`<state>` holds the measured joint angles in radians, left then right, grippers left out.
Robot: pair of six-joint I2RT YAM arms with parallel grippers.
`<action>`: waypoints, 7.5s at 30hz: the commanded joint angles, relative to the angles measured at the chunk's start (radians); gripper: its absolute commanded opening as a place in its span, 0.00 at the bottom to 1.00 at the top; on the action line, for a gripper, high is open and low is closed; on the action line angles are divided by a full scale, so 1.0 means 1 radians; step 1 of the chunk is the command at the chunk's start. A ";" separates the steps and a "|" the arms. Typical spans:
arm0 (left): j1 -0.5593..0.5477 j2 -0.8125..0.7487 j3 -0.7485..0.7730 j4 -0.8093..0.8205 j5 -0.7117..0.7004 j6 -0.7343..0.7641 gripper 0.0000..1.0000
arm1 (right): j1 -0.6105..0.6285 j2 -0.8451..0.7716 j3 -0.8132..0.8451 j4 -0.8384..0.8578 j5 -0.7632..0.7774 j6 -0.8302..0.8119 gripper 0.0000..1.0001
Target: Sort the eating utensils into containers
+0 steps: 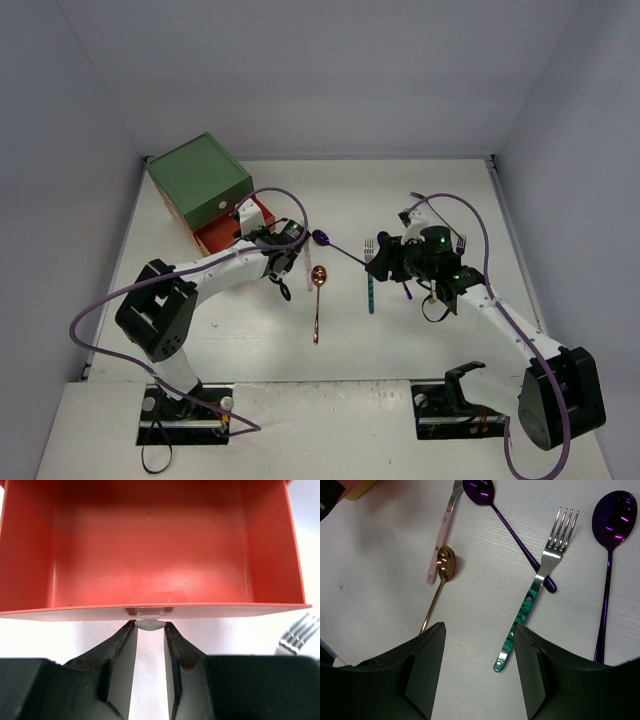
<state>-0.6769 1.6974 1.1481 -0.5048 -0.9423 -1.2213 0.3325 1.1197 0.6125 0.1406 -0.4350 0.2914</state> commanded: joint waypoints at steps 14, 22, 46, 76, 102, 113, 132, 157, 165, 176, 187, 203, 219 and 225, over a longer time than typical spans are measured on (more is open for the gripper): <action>-0.138 -0.054 0.050 -0.096 -0.015 -0.158 0.27 | -0.007 -0.066 -0.003 0.065 -0.013 0.027 0.54; -0.236 -0.100 0.141 -0.093 -0.048 0.054 0.44 | -0.007 -0.097 0.018 0.028 -0.009 0.027 0.54; 0.195 -0.154 0.370 -0.124 0.874 1.156 0.61 | -0.026 -0.216 0.018 -0.139 0.025 0.032 0.54; 0.226 -0.076 0.315 -0.155 1.147 1.129 0.55 | -0.024 -0.159 0.037 -0.177 0.070 -0.003 0.54; 0.168 -0.366 0.395 -0.165 1.001 1.018 0.66 | -0.024 0.087 0.288 -0.193 0.228 -0.077 0.56; -0.118 -0.519 0.106 -0.105 0.821 0.815 0.66 | -0.013 0.195 0.369 -0.193 0.363 -0.070 0.56; -0.159 -0.420 -0.022 -0.012 0.765 0.642 0.66 | 0.018 0.215 0.348 -0.190 0.490 -0.049 0.57; -0.300 0.109 0.107 0.070 0.684 0.410 0.42 | -0.004 -0.190 0.144 -0.204 0.413 0.033 0.59; -0.292 0.160 0.108 0.063 0.675 0.408 0.36 | -0.004 -0.192 0.133 -0.205 0.410 0.032 0.60; -0.289 0.121 0.129 0.034 0.684 0.428 0.00 | -0.004 -0.204 0.112 -0.207 0.414 0.018 0.60; -0.248 -0.176 0.300 -0.167 0.548 0.559 0.00 | -0.006 -0.242 0.108 -0.211 0.415 0.006 0.60; 0.215 -0.245 0.327 -0.051 0.696 0.987 0.00 | -0.007 -0.269 0.086 -0.225 0.387 0.002 0.60; 0.301 -0.271 0.117 0.220 0.824 1.157 0.00 | -0.007 -0.284 0.070 -0.236 0.329 0.000 0.59; 0.306 -0.282 0.067 0.239 0.815 1.156 0.00 | -0.007 -0.286 0.062 -0.239 0.314 0.001 0.58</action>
<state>-0.3823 1.4752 1.2150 -0.3649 -0.1265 -0.0844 0.3325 0.8468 0.6775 -0.1345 -0.0975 0.3052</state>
